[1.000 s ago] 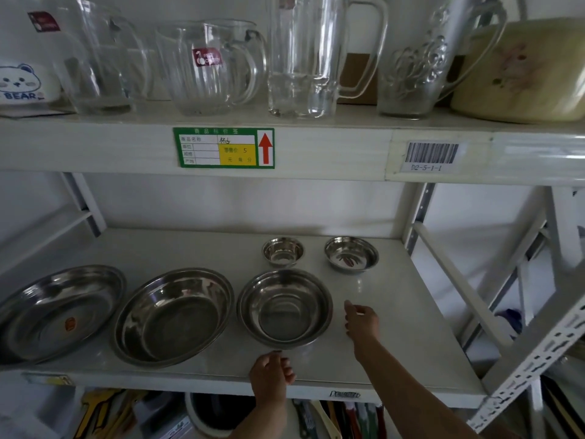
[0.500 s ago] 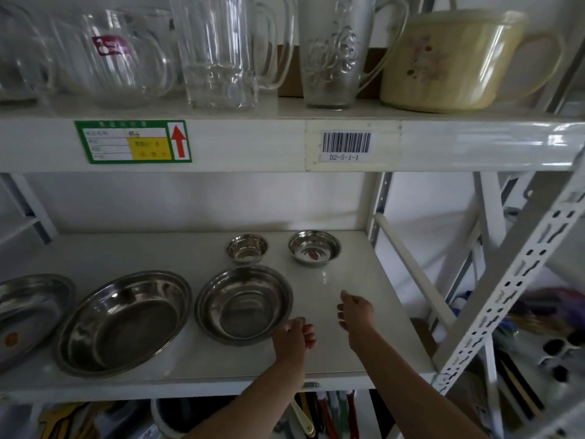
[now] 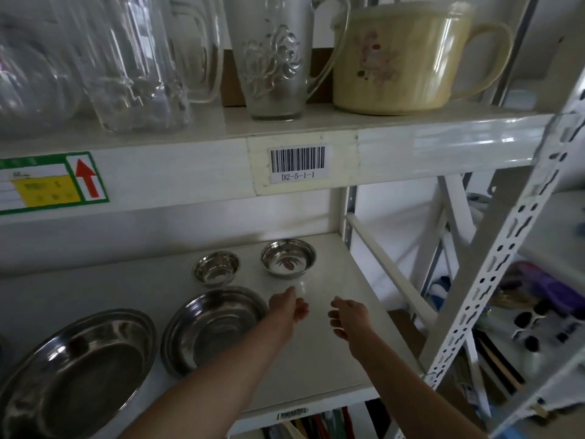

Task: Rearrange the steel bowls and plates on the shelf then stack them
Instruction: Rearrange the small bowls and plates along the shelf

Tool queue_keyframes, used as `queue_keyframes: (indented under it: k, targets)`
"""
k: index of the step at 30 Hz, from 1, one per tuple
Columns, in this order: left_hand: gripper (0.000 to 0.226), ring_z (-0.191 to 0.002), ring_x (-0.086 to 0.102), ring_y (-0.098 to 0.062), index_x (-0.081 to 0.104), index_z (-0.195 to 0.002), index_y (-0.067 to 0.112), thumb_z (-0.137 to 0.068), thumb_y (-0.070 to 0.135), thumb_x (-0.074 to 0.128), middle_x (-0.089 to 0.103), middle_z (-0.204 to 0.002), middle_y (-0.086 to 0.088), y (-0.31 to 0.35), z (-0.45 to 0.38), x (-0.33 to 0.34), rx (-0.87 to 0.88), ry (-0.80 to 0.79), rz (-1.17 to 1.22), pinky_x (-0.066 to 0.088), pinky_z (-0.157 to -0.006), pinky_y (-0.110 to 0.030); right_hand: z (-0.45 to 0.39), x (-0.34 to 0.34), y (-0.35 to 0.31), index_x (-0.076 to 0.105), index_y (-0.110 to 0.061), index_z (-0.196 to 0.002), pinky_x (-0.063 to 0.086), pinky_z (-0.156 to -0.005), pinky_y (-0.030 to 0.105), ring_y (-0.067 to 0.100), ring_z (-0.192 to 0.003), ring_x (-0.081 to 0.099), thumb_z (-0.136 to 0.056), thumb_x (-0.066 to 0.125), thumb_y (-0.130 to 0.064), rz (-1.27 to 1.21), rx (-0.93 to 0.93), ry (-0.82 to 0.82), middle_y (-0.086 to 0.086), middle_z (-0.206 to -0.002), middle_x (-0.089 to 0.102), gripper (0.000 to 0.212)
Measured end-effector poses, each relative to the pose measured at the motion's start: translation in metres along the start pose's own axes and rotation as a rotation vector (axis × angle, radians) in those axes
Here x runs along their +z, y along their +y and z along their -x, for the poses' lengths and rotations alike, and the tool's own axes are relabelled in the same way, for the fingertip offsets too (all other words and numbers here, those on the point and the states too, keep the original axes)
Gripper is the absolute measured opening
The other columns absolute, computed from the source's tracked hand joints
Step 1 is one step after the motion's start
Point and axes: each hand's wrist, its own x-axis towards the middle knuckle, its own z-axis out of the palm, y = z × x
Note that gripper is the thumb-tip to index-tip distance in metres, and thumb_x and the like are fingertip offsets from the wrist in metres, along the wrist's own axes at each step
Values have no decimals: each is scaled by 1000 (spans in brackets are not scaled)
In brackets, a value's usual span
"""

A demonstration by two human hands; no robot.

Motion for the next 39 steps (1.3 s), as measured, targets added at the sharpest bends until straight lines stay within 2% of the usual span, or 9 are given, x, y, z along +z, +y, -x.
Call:
queue_keyframes:
  k: [2, 6, 10, 14, 20, 31, 33, 36, 39]
  targets:
    - [16, -60, 54, -24, 51, -100, 1, -95, 16, 53, 55, -77, -16, 3, -13, 4, -7, -18, 15, 53, -48, -28, -3, 0, 1, 64, -3, -103, 45, -59, 28, 20, -67, 55, -98, 51, -25, -17, 2, 19, 11, -82, 64, 26]
    - [26, -62, 51, -21, 56, -105, 2, -86, 16, 68, 52, -78, -15, 5, -35, 11, -50, -66, 19, 50, -57, -31, -9, 0, 0, 64, -1, -103, 42, -54, 26, 19, -62, 53, -98, 51, -23, -30, -5, 50, 11, -78, 61, 26]
    - [26, -52, 41, -18, 54, -111, 4, -91, 18, 61, 44, -73, -12, 9, -61, 19, -52, -63, 49, 48, -58, -32, -17, 5, -2, 64, -2, -104, 42, -56, 27, 20, -64, 54, -98, 51, -26, -12, -5, 72, 10, -79, 62, 27]
    - [37, -43, 41, -18, 51, -125, 2, -97, 26, 51, 43, -72, -11, 14, -90, 23, -30, -29, 47, 50, -41, -26, -24, 9, -2, 64, -4, -104, 43, -57, 27, 19, -64, 54, -98, 51, -28, -7, -10, 82, 10, -80, 62, 28]
    - [43, -61, 55, -25, 49, -129, 2, -96, 30, 52, 55, -102, -23, 18, -117, 25, -73, 9, 39, 51, -34, -28, -30, 11, 2, 64, -3, -103, 42, -55, 25, 18, -61, 53, -98, 51, -30, -23, -8, 104, 8, -76, 62, 30]
    - [44, -72, 61, -31, 44, -134, 2, -93, 13, 54, 61, -126, -23, 17, -140, 25, -95, 61, 213, 52, -34, -39, -31, 12, 13, 63, -5, -105, 44, -57, 26, 18, -64, 55, -99, 50, -30, -44, -5, 143, 7, -79, 63, 29]
    - [46, -81, 64, -34, 41, -136, 3, -92, 12, 52, 58, -128, -22, 17, -140, 24, -92, 83, 245, 56, -40, -41, -31, 11, 14, 63, -5, -106, 43, -56, 25, 17, -63, 55, -99, 50, -30, -50, -5, 142, 7, -78, 62, 29]
    - [50, -108, 63, -40, 39, -137, 7, -90, 13, 53, 55, -134, -19, 18, -138, 23, -114, 100, 246, 59, -64, -46, -30, 11, 14, 62, -4, -107, 43, -56, 25, 17, -63, 55, -99, 50, -30, -52, -8, 150, 6, -77, 62, 30]
    - [47, -123, 54, -40, 39, -139, 8, -93, 12, 45, 49, -141, -17, 22, -138, 23, -144, 111, 286, 56, -85, -48, -29, 11, 13, 62, -4, -108, 43, -56, 26, 17, -64, 55, -99, 49, -30, -50, -10, 151, 6, -78, 62, 30]
